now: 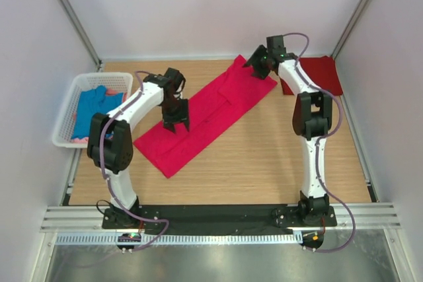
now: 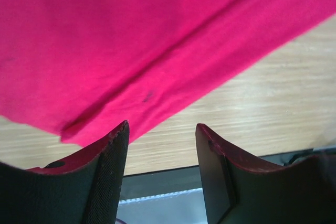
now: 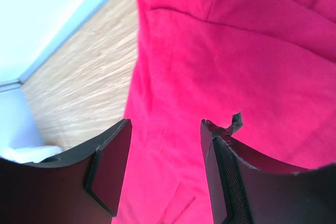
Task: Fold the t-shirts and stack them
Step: Fold the tshirt
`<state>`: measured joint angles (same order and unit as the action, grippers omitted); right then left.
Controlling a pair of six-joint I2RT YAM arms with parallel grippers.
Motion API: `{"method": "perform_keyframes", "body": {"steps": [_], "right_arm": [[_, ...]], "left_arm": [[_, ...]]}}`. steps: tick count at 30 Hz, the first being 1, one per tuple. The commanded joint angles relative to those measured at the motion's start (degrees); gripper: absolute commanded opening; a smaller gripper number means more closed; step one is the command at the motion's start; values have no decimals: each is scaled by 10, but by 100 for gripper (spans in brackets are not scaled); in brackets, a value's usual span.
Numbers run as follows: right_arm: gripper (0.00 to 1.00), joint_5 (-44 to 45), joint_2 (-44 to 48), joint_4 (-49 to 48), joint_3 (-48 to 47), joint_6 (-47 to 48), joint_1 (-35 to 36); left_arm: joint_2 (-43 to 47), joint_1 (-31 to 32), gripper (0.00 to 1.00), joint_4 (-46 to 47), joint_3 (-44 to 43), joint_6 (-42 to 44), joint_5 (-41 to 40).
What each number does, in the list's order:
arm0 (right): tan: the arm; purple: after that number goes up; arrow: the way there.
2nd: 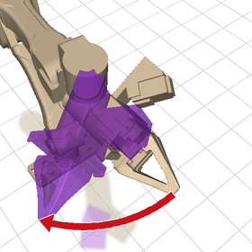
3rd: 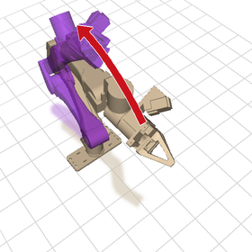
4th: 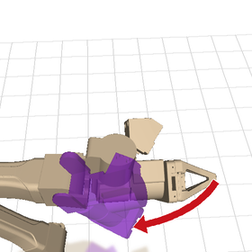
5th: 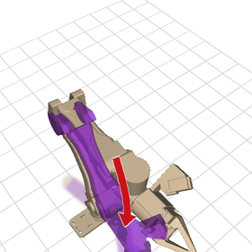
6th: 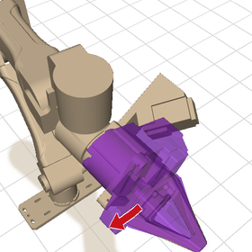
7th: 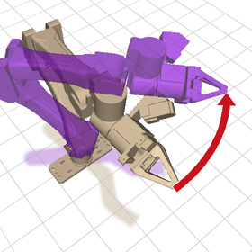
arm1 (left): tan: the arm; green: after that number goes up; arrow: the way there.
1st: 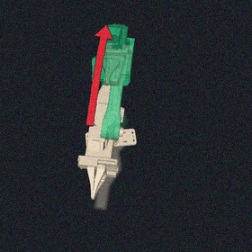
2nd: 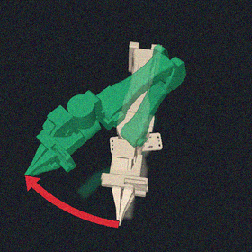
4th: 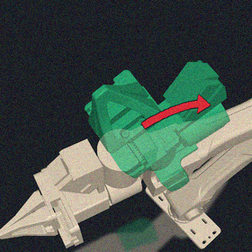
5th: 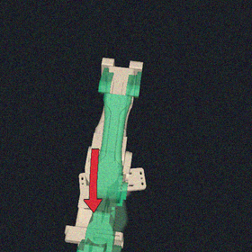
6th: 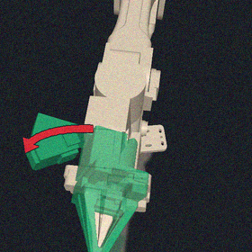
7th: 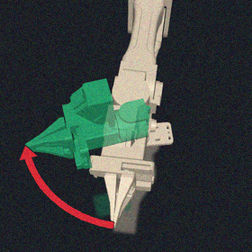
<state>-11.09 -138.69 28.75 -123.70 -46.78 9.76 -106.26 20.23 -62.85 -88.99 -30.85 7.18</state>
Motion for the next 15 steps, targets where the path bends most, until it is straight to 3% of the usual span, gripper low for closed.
{"method": "perform_keyframes", "body": {"steps": [1, 6, 15], "right_arm": [[62, -10, 101, -18, 66, 19, -18], [58, -5, 142, -42, 167, 27, -45], [53, 5, 130, -55, 217, 64, -91]], "left_arm": [[-4, 22, 55, 56, 24, 30, 62], [-18, 24, 54, 73, 78, 28, 68], [-35, 24, 54, 103, 155, 11, 76]]}}
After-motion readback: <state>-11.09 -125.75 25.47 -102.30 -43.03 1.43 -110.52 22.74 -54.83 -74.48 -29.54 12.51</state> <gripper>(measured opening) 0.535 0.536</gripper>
